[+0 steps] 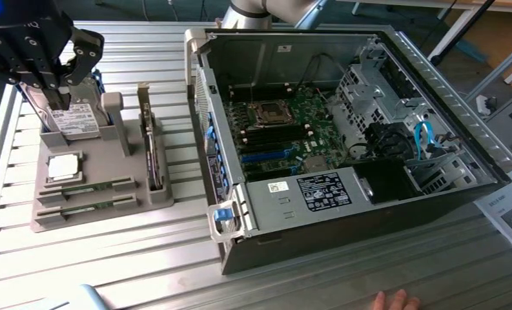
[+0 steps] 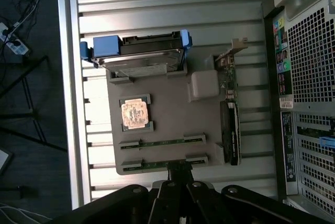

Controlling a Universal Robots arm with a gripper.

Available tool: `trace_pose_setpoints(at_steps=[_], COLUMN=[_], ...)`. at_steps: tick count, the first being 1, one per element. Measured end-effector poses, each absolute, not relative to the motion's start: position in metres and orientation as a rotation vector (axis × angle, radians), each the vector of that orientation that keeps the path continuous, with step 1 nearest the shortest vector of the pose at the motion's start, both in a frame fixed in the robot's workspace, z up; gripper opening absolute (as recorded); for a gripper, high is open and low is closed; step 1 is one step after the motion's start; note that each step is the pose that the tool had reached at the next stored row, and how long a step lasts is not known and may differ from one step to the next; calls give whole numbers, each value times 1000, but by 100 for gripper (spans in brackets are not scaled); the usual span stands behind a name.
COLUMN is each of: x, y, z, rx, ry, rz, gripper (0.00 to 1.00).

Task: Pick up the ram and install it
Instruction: 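Pick up the ram and move it above insertion slot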

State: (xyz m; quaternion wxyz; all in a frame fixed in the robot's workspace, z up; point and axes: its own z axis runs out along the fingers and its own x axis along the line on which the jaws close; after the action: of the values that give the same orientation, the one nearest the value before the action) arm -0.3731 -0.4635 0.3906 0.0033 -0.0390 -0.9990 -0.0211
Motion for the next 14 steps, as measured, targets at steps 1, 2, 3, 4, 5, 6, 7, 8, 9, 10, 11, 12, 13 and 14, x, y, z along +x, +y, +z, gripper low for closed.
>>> trace_pose_setpoints(at_steps=[1, 2, 3, 4, 5, 6, 7, 8, 9, 10, 11, 12, 13, 14], x=[-373, -373, -373, -373, -373, -373, -373, -373, -373, -373, -373, -373, -373, -373], y=[-463, -463, -463, -463, -463, -463, -463, -463, -463, -463, -463, -463, -463, -463], z=[391, 391, 391, 391, 391, 391, 391, 391, 391, 391, 391, 391, 390, 391], rx=[-122, -122, -122, -122, -121, -114, -79, -30, 4, 40, 72, 93, 118, 132], ry=[-3132, -3132, -3132, -3132, -3132, -3132, -3133, -3133, -3133, -3132, -3131, -3129, -3126, -3121], rz=[-66, -66, -66, -66, -66, -66, -66, -66, -66, -65, -65, -65, -65, -65], gripper=[11, 11, 11, 11, 11, 11, 11, 11, 11, 11, 11, 11, 11, 11])
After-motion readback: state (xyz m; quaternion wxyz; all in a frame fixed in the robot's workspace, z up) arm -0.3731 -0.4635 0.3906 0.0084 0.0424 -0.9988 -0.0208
